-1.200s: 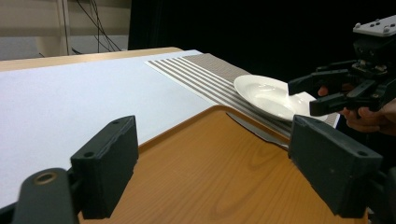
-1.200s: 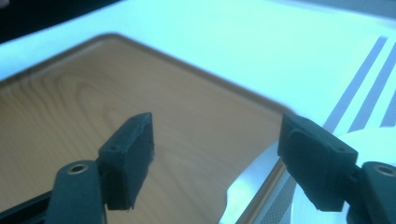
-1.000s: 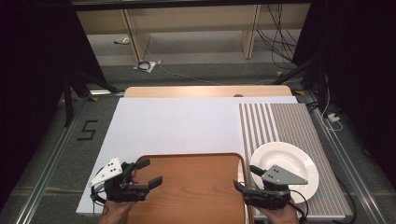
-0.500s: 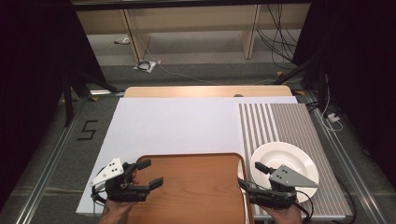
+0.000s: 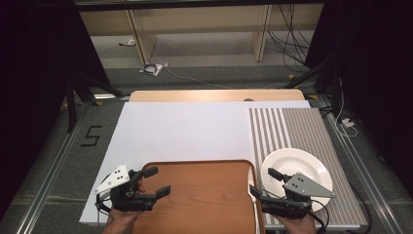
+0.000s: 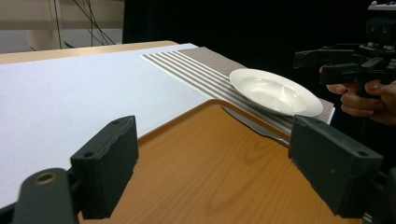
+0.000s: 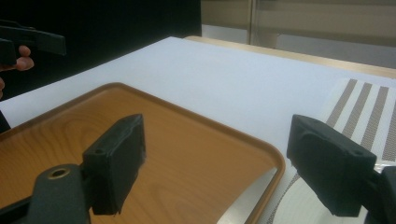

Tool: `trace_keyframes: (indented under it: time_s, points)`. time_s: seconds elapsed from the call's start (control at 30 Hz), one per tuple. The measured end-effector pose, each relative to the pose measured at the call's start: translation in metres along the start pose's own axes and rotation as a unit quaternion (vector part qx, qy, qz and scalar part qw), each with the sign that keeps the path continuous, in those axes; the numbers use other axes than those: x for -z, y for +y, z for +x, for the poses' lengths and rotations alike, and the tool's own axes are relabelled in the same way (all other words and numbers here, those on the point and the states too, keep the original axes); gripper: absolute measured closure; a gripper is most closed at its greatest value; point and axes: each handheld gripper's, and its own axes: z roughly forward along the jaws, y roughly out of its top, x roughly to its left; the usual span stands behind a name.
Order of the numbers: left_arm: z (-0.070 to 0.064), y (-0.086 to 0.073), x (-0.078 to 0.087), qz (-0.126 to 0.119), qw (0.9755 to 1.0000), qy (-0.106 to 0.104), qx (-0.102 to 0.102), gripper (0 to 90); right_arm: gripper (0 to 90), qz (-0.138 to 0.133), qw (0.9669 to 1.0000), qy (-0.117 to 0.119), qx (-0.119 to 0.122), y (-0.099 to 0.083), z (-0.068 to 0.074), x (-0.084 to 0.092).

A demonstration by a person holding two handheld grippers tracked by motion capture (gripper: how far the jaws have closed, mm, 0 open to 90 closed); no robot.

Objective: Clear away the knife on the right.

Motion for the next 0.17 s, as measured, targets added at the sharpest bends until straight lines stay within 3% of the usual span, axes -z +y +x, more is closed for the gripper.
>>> trace_keyframes:
  time_s: [0.17]
  points:
    - [-0.0001, 0.0, 0.0, -0.001, 1.0, 0.0, 0.0, 16.0, 20.7, 0.003, 1.0, 0.001, 0.0, -0.0001, 0.0002, -0.0002]
